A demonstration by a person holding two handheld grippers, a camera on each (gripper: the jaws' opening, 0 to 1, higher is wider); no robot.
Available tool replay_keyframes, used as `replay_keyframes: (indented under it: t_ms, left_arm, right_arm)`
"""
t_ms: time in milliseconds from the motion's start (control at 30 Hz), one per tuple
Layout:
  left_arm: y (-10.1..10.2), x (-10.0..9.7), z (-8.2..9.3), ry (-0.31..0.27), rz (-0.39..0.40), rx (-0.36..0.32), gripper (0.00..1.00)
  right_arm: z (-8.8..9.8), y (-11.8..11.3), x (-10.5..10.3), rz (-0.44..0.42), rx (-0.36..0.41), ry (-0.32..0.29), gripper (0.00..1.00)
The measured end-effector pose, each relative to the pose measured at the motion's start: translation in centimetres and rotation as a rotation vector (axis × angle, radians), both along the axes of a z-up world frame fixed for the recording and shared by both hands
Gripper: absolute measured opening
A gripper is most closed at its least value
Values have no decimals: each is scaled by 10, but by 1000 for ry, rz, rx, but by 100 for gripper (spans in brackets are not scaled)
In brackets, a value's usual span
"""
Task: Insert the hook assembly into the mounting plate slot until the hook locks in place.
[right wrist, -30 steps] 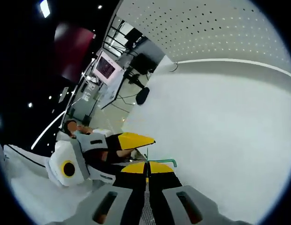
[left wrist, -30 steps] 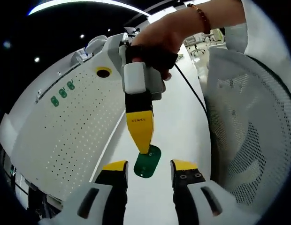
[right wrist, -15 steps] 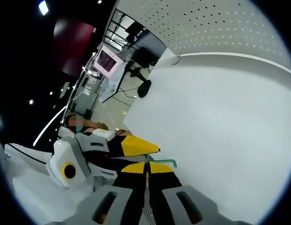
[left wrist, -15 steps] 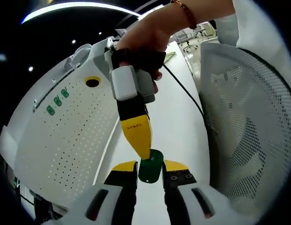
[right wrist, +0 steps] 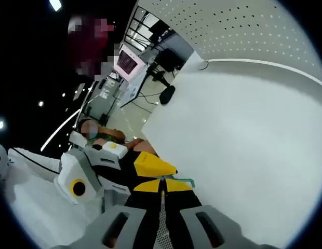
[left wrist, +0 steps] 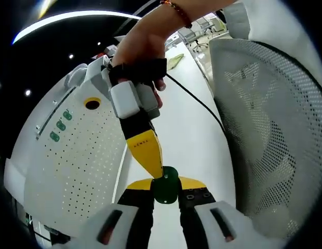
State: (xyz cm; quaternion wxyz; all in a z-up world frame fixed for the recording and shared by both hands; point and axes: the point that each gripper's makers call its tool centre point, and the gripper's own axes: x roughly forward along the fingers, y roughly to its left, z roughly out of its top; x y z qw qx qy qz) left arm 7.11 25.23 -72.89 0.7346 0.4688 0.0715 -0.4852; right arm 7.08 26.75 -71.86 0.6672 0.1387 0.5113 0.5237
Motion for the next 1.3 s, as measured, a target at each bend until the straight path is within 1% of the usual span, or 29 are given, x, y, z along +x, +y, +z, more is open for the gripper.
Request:
replay_keyframes:
  t_ms: [100, 167, 200, 233, 267, 300, 367, 467, 533, 633, 667, 700, 767, 800, 867, 900, 967, 1033, 1067, 1167, 1200, 1300]
  left_arm:
    - [1, 0, -2, -1, 0, 12, 18]
    - [1, 1, -1, -5, 3, 7, 18]
    - [2, 1, 0, 3, 17, -9, 18]
    - [4, 3, 2, 13, 39, -33, 18]
    - [5, 4, 4, 20, 47, -45, 18]
    - [7, 6, 6, 35, 63, -70, 18]
    - [8, 8, 11, 46, 80, -102, 18]
    - [9, 11, 17, 59, 101, -135, 18]
    - [9, 11, 18, 79, 109, -164, 18]
    - [11, 12, 19, 94, 126, -179, 18]
    - [12, 13, 20, 100, 137, -197, 18]
    - [13, 13, 21, 106, 143, -212, 18]
    - [15, 14, 22, 116, 156, -229, 17]
    - [15, 14, 24, 140, 168, -257, 17]
    - [15, 15, 26, 156, 179, -290, 17]
    - [15, 15, 30, 180, 189, -334, 17]
    - [17, 17, 35, 194, 204, -375, 17]
    - [19, 18, 37, 206, 211, -389, 17]
    - [19, 17, 37, 226, 215, -407, 17]
    - [20, 19, 39, 241, 231, -437, 17]
    - [20, 18, 41, 264, 244, -466, 17]
    - [20, 19, 45, 296, 250, -530, 17]
  right_arm:
    - [3, -1, 5, -2, 8, -34, 3]
    - [4, -2, 7, -8, 19, -50, 7]
    - [4, -3, 8, -9, 18, -60, 8]
    - [4, -5, 11, -13, 16, -85, 8]
    - [4, -6, 10, -14, 15, -84, 8]
    - [6, -6, 10, -18, 31, -86, 9]
    - [11, -4, 14, -38, 65, -104, 9]
    - [16, -5, 16, -50, 84, -114, 9]
    - [18, -5, 18, -50, 87, -125, 10]
    - [20, -6, 22, -53, 79, -167, 9]
    - [20, -8, 25, -49, 66, -211, 9]
    - [21, -9, 27, -44, 71, -241, 9]
    - [22, -11, 26, -47, 72, -229, 9]
    - [23, -12, 29, -60, 77, -233, 9]
    - [24, -13, 30, -70, 84, -242, 9]
    - [25, -14, 32, -72, 90, -256, 9]
    - [27, -15, 31, -73, 95, -266, 9]
    - [27, -15, 33, -79, 100, -281, 9]
    - [27, -15, 33, -80, 101, -283, 9]
    - [26, -16, 33, -77, 102, -300, 9]
    - [26, -16, 33, -76, 104, -301, 9]
    - [27, -16, 33, -83, 113, -308, 9]
